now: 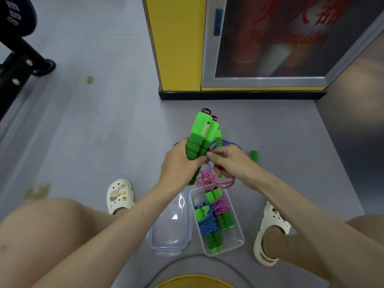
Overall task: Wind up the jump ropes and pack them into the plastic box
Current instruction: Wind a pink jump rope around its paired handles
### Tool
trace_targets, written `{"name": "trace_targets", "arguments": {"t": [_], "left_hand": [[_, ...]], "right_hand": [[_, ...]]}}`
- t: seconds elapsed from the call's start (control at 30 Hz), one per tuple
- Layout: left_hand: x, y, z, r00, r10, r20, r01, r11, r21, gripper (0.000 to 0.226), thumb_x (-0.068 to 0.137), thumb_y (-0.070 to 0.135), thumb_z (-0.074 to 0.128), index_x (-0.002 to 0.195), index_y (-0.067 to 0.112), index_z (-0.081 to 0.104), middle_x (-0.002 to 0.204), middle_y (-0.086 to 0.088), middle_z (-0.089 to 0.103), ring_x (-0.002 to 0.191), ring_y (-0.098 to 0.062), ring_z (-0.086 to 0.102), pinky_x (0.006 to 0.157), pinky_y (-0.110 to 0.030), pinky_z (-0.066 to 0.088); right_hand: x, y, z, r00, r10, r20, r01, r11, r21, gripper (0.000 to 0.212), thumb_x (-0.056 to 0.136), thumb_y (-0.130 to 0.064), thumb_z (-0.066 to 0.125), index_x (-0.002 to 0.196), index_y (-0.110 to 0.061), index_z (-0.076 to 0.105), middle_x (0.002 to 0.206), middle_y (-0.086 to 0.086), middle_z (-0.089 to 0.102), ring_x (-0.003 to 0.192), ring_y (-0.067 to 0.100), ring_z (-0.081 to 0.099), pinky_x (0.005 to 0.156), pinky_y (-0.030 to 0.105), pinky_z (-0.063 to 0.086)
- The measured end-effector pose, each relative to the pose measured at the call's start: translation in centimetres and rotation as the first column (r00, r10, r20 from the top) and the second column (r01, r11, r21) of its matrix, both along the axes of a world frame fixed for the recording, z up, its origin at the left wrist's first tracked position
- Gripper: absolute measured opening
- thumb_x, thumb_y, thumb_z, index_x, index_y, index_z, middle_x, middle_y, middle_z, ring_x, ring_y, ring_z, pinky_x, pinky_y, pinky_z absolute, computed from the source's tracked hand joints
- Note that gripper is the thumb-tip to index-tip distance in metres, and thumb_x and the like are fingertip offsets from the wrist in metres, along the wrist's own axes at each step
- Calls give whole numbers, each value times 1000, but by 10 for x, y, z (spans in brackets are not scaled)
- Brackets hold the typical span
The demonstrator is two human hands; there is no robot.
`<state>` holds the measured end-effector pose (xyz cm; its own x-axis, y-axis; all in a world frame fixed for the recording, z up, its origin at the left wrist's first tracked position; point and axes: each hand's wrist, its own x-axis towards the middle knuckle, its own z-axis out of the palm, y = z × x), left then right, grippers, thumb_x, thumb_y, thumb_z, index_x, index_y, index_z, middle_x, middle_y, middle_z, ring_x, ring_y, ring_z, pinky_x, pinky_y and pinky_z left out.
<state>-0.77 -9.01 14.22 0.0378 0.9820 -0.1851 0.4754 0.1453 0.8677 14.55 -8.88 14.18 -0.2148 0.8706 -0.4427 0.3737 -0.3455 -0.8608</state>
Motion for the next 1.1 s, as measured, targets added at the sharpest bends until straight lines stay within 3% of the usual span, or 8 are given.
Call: {"name": "trace_targets", "arguments": {"t": [0.23, 0.37, 0.47, 0.63, 0.7, 0.8, 0.93, 1.1], "left_hand": [[-1, -9, -1, 782, 0, -624, 176, 960, 220, 21, 90, 28, 59, 104, 20, 46, 85, 0, 56, 80, -28, 57, 57, -31, 29], [0, -13, -4, 646, 35, -762, 272, 923, 273, 30, 86, 11, 57, 114, 17, 47, 88, -3, 54, 73, -23, 46, 46, -28, 12], [-1, -12, -6, 536, 52, -843, 329, 906, 265, 41, 82, 5, 54, 120, 17, 47, 94, -4, 57, 78, -22, 49, 49, -27, 18], [1, -13, -20, 477, 196, -857, 440, 791, 425, 45, 49, -6, 56, 91, 8, 66, 61, -5, 51, 51, -22, 48, 43, -24, 21], [2, -12, -25, 549, 146, -823, 437, 789, 431, 47, 50, -4, 71, 95, 8, 66, 66, -5, 54, 55, -22, 51, 44, -24, 22], [4, -11, -27, 750, -17, -661, 364, 845, 391, 54, 70, 35, 80, 116, 14, 59, 91, -3, 58, 80, -21, 56, 53, -27, 32], [8, -7, -8, 987, -147, -66, 148, 989, 19, 39, 83, 51, 62, 107, 23, 50, 98, 4, 53, 85, -10, 54, 70, -27, 45], [1, 0, 5, 918, 77, 388, 113, 889, -443, 50, 74, 47, 72, 110, 18, 54, 96, -3, 64, 74, -12, 65, 61, -27, 50]], "right_hand": [[0, 0, 0, 1000, -23, -4, 23, 1000, -5, 26, 96, -22, 53, 84, -6, 69, 50, 2, 55, 40, 10, 41, 43, 18, 35], [3, 1, 2, 995, -46, -88, 36, 994, -107, 23, 87, -24, 66, 82, -2, 67, 54, 7, 54, 43, 13, 32, 42, 21, 27], [-1, -1, 4, 976, -80, -204, 40, 981, -192, 39, 76, -42, 68, 76, -4, 60, 60, 8, 47, 43, 9, 26, 44, 21, 22], [-4, 0, 1, 938, -282, -204, 227, 940, -254, 53, 87, -57, 52, 55, -16, 57, 48, 5, 38, 33, 9, 19, 40, 22, 16], [-4, 0, -1, 924, -333, -185, 282, 924, -257, 50, 88, -52, 54, 54, -15, 55, 43, 3, 39, 31, 9, 20, 40, 22, 16], [-2, 2, -1, 888, -415, -198, 363, 897, -253, 41, 89, -45, 54, 68, -10, 52, 39, 0, 39, 29, 8, 20, 37, 20, 16], [2, 3, -3, 860, -464, -212, 410, 876, -252, 39, 89, -41, 56, 62, -13, 50, 39, 0, 37, 31, 8, 19, 37, 19, 16], [4, 1, -7, 879, -372, -297, 292, 914, -282, 37, 88, -44, 53, 66, -14, 50, 43, 1, 35, 30, 7, 18, 39, 21, 15]]}}
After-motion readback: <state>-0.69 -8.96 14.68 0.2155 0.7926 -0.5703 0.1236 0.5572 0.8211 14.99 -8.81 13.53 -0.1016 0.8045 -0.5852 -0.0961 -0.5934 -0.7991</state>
